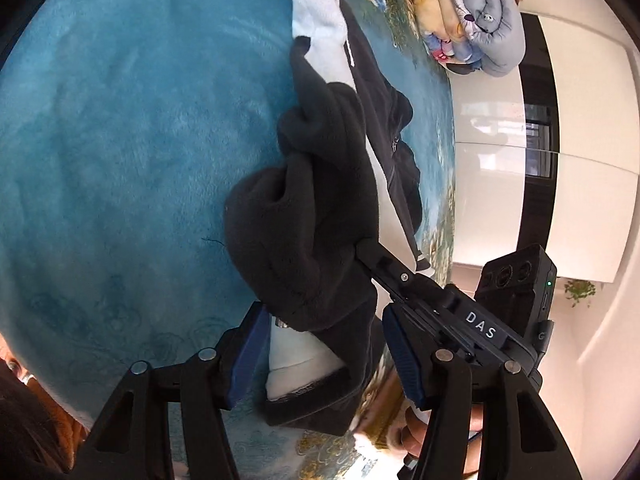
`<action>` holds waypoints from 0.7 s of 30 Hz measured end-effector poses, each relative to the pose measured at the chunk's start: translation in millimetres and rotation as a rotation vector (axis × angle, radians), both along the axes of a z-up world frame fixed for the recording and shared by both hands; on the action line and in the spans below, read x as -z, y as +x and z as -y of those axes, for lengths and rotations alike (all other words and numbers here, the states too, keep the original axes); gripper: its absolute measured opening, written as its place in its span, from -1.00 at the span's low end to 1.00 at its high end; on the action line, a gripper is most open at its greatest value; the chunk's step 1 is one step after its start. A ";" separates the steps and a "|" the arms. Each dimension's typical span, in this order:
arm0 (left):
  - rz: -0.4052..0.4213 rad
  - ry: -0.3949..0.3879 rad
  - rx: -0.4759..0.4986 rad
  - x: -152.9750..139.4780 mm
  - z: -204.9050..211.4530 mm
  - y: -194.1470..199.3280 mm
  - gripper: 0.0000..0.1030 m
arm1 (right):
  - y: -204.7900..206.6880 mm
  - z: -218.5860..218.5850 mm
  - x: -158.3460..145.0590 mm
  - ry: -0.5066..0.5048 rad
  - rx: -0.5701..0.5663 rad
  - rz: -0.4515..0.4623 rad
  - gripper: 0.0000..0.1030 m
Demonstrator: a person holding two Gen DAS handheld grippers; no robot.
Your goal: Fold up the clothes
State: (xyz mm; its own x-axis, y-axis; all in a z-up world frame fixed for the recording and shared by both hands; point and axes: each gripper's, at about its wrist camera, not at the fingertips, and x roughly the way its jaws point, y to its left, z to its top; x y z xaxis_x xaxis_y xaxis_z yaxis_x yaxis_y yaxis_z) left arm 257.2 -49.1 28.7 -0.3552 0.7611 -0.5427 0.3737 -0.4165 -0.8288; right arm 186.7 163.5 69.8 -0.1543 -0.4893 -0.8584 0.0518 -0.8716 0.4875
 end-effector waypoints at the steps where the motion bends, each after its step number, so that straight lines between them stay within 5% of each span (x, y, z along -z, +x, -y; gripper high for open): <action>1: -0.002 0.009 -0.009 0.4 0.1 -0.2 0.14 | -0.3 -1.6 0.1 -0.013 0.007 0.006 -0.91; 7: 0.053 -0.067 -0.025 6.5 1.1 -3.7 0.00 | -0.8 -10.3 -0.9 -0.074 0.051 0.026 -0.91; 16: 0.009 0.019 -0.073 2.2 -1.9 -10.0 -0.02 | -0.3 -3.4 -3.0 -0.076 0.038 0.029 -0.91; 18: -0.008 0.012 -0.066 -1.6 -3.8 -11.2 -0.49 | -0.1 -2.6 -3.3 -0.072 0.033 0.026 -0.91; 21: -0.063 -0.015 -0.086 -11.0 2.6 -9.2 -0.63 | 1.4 -0.5 -3.1 -0.074 0.026 0.029 -0.91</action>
State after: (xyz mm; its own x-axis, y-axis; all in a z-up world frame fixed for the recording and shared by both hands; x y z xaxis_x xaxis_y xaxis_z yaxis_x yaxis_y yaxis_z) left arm 248.0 -51.7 39.6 -0.4529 0.7181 -0.5284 0.3562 -0.3976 -0.8456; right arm 188.1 163.9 72.8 -0.1428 -0.5480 -0.8242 0.0147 -0.8338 0.5519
